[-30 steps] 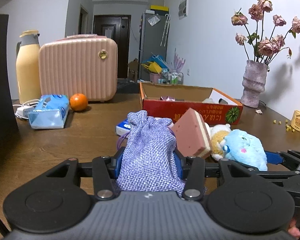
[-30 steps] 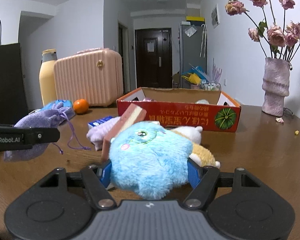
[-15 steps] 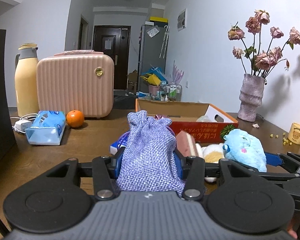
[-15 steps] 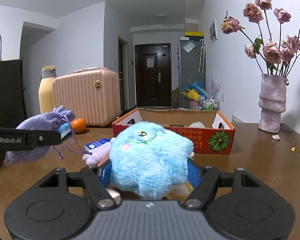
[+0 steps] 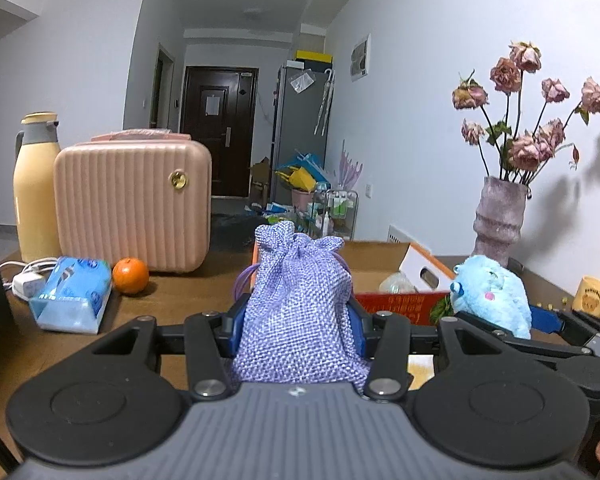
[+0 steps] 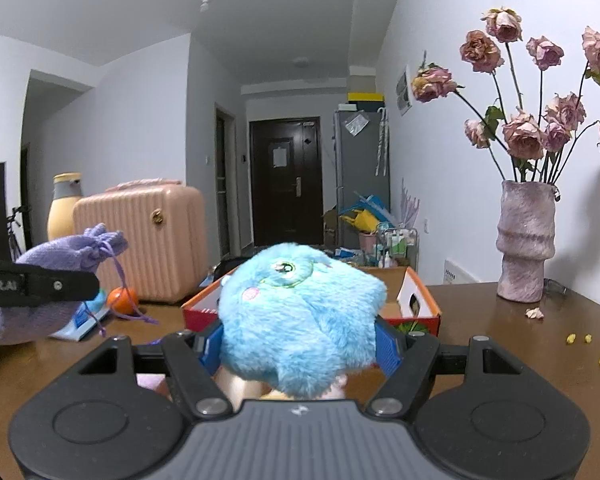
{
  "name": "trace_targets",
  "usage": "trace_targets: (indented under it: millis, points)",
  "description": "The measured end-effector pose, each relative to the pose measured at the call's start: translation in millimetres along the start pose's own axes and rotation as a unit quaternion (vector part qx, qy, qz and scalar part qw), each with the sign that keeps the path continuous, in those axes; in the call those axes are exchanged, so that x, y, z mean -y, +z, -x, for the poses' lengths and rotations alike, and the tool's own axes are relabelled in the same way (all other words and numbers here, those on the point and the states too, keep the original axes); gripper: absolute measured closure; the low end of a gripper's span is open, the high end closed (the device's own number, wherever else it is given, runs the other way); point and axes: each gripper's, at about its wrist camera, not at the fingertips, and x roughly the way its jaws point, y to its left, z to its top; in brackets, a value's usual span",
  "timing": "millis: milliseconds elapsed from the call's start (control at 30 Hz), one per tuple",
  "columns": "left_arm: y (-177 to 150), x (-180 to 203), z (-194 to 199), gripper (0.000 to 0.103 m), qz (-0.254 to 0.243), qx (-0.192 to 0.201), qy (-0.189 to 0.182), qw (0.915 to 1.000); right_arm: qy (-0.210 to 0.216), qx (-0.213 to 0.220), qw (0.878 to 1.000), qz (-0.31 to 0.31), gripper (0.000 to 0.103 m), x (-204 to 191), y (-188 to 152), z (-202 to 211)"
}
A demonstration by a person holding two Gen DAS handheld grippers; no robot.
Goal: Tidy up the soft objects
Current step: 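Carry the pouch in the left gripper and the plush in the right gripper over the cardboard box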
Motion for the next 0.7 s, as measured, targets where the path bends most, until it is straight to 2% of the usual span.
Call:
trace_targets:
  millis: [233, 700]
  points:
    - [22.2, 5.0, -21.0, 0.055, 0.018, 0.018, -0.006, 0.9997, -0.011, 0.013, 1.0, -0.026, 0.032, 18.4, 11.2, -27.7]
    - [44.2, 16.4, -69.0, 0.055, 0.015, 0.036, -0.011, 0.9992, -0.015, 0.021, 0.999, -0.03, 0.032, 41.4, 33.0, -72.5]
